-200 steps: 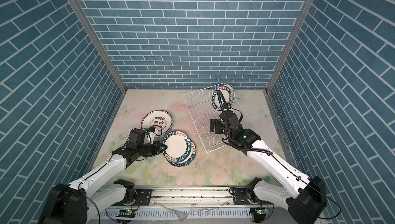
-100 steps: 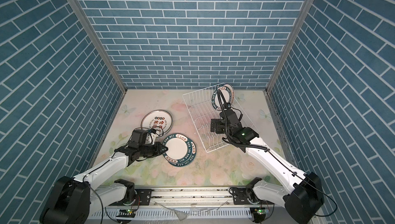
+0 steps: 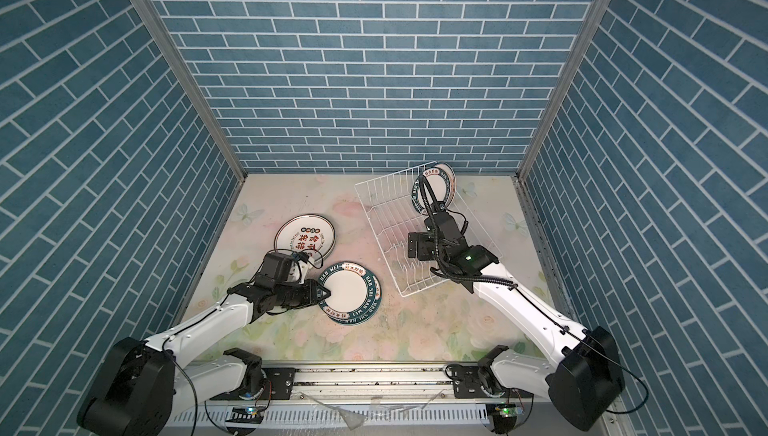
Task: Unload the plates from the dish rack
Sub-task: 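Lower the green-rimmed plate onto the table plate and open the left gripper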
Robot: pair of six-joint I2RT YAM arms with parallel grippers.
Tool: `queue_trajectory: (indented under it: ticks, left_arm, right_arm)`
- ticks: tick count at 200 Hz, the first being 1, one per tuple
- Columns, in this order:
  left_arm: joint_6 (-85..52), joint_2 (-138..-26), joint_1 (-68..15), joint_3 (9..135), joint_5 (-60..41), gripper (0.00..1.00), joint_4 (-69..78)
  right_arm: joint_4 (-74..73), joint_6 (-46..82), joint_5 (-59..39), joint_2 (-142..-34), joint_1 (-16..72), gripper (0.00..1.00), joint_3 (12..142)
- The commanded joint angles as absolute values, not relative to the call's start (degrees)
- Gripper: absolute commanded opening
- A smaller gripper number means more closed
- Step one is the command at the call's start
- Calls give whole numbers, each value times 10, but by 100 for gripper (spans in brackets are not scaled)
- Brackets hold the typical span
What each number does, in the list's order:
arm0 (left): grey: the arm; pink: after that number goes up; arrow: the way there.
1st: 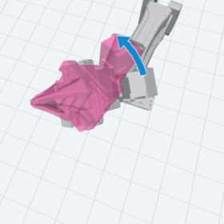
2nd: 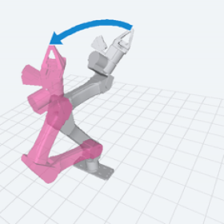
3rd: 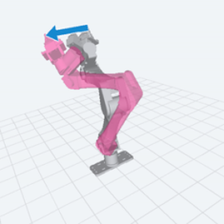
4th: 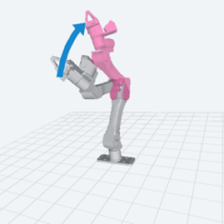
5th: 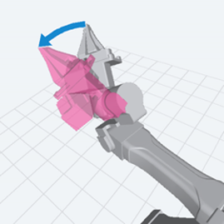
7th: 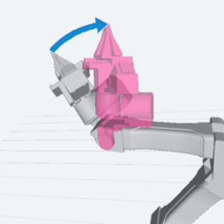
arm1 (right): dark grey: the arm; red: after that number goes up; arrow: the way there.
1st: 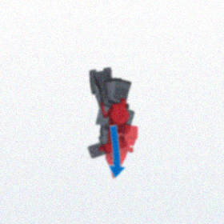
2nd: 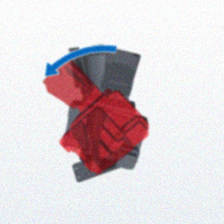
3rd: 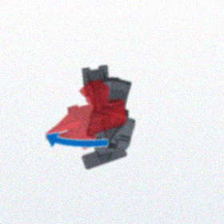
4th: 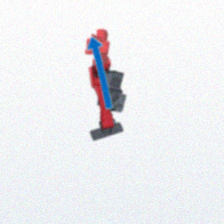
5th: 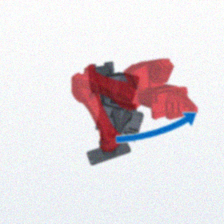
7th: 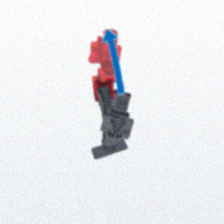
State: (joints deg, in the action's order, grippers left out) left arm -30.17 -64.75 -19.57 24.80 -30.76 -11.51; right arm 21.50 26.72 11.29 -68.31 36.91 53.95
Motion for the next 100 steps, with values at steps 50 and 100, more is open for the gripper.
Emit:
queue_trajectory:
  ticks: [50, 100]
  left_arm:
    - [-284, -639, -226, 278, -256, 43, -161]
    - [-277, -652, -254, 297, -205, 44, -198]
  right_arm:
    - [217, 259, 94, -706, 366, 99, 557]
    - [218, 256, 88, -706, 366, 99, 558]
